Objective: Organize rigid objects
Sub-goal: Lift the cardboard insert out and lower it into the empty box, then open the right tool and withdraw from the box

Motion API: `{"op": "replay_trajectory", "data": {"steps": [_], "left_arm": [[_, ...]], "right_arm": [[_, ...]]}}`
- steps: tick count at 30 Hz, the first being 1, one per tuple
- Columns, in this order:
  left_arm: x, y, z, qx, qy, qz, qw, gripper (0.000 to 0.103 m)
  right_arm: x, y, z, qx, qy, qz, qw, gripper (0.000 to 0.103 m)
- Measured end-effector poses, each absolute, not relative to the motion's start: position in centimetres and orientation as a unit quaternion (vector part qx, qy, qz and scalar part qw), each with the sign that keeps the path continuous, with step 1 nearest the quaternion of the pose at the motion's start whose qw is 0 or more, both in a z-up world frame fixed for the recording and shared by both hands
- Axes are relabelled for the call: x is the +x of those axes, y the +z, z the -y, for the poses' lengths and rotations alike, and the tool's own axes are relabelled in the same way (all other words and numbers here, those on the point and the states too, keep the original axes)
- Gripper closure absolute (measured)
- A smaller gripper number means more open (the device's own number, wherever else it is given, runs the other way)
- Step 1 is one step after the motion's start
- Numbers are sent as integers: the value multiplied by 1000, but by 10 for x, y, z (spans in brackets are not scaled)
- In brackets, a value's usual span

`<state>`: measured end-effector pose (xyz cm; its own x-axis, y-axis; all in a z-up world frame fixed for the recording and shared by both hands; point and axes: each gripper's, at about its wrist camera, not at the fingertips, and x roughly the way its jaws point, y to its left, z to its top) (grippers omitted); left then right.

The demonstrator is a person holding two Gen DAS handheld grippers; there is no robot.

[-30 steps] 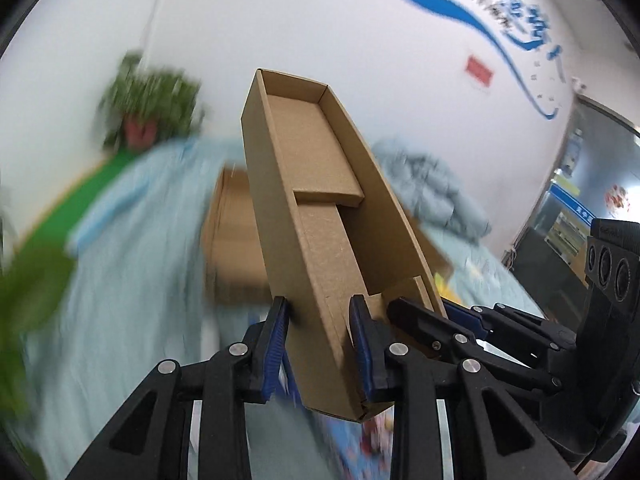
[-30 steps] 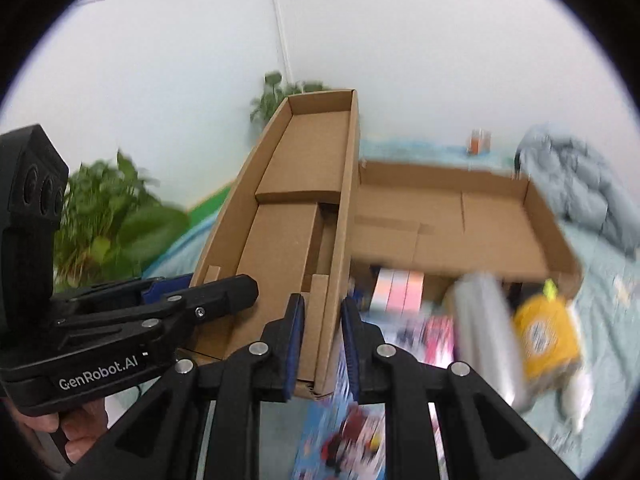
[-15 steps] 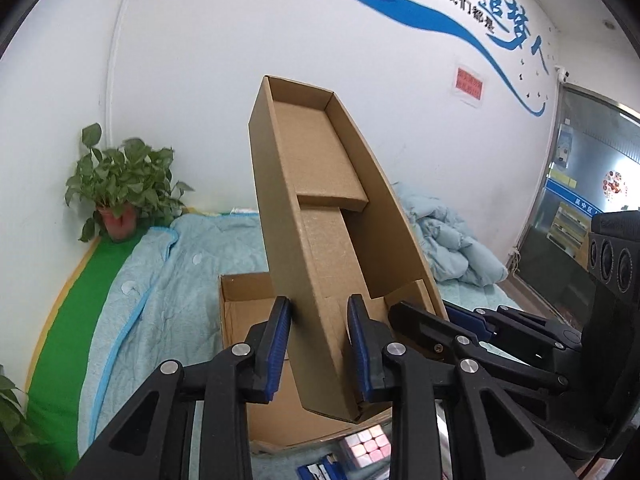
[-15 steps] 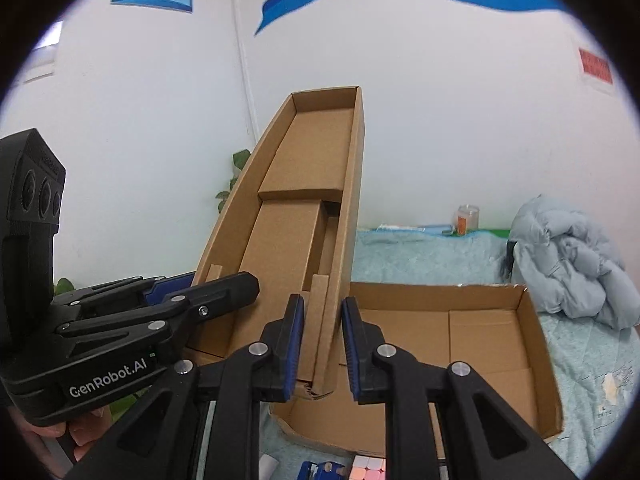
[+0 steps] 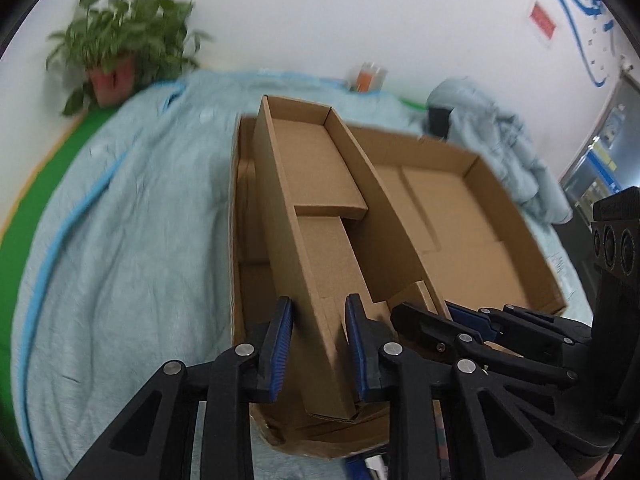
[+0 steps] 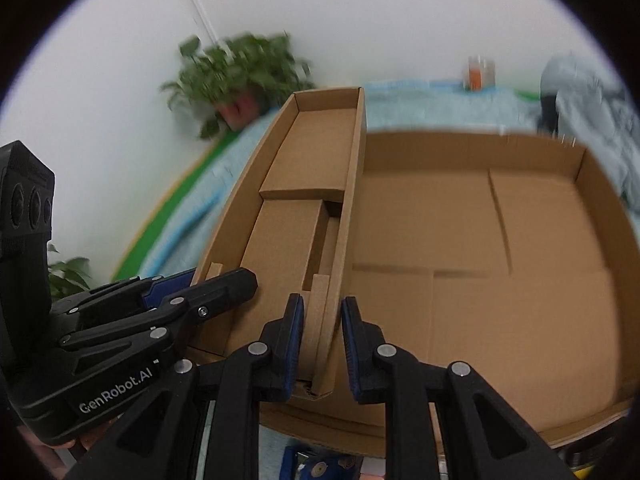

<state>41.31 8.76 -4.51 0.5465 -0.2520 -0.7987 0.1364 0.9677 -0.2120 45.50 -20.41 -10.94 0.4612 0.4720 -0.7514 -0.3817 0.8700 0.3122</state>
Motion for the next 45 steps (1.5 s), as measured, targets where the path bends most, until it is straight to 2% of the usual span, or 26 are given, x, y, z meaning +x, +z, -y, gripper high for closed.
{"op": "replay_trajectory", "data": {"steps": [5, 9, 15, 18, 21, 22, 24, 26, 28, 30, 32, 34, 37, 38, 39, 40, 41, 42, 43, 44, 45], "left_arm": [[422, -84, -102, -61, -91, -486, 867, 81], [413, -91, -103, -51, -74, -487, 869, 83], [384, -76, -101, -45, -63, -480, 874, 81], [361, -66, -104, -48, -51, -460, 885, 80], [337, -57, -110, -68, -42, -440, 894, 68], [326, -52, -112, -72, -34, -426, 901, 61], [303, -41, -111, -71, -20, -389, 918, 45], [277, -27, -107, -66, -1, -346, 936, 17], [250, -13, -101, -57, 12, -302, 952, 3], [225, 1, -93, -50, 18, -268, 962, 1], [203, 12, -80, -39, 27, -255, 966, 0], [186, 18, -65, -35, 16, -253, 967, 1], [160, 20, -40, -44, -1, -253, 966, 1], [152, 21, -31, -45, -11, -251, 967, 3], [143, 20, -23, -44, -18, -248, 968, 12], [135, 18, -14, -44, -26, -251, 967, 64], [134, 14, -5, -45, -46, -277, 959, 99], [129, 10, 3, -50, -61, -299, 951, 99], [123, 8, 8, -64, -67, -308, 947, 99], [115, 8, 13, -78, -71, -305, 947, 93], [110, 9, 17, -81, -73, -301, 947, 79]], "right_arm": [[460, -137, 197, 56, 260, -488, 831, 85], [459, -145, 196, 65, 265, -506, 818, 84], [458, -153, 193, 72, 263, -523, 807, 81], [460, -157, 188, 81, 267, -533, 799, 76], [459, -155, 186, 79, 285, -529, 796, 65], [460, -153, 186, 77, 290, -526, 796, 62], [455, -148, 193, 88, 299, -521, 794, 55], [443, -133, 208, 83, 291, -495, 814, 28], [420, -111, 228, 49, 270, -439, 856, 21], [389, -93, 254, 23, 237, -381, 894, 19], [362, -88, 277, 15, 210, -346, 914, 10], [331, -86, 297, 0, 197, -317, 928, 5], [297, -87, 324, -3, 184, -298, 937, 5], [288, -88, 334, -1, 180, -295, 938, 5], [280, -88, 343, 2, 175, -291, 941, 6], [273, -88, 350, 6, 169, -286, 943, 23], [267, -89, 356, 2, 160, -289, 944, 65], [264, -90, 358, -3, 155, -292, 944, 78], [260, -89, 363, 0, 162, -289, 944, 80], [255, -87, 368, 6, 170, -279, 945, 80], [248, -86, 373, 8, 176, -268, 947, 74]]}}
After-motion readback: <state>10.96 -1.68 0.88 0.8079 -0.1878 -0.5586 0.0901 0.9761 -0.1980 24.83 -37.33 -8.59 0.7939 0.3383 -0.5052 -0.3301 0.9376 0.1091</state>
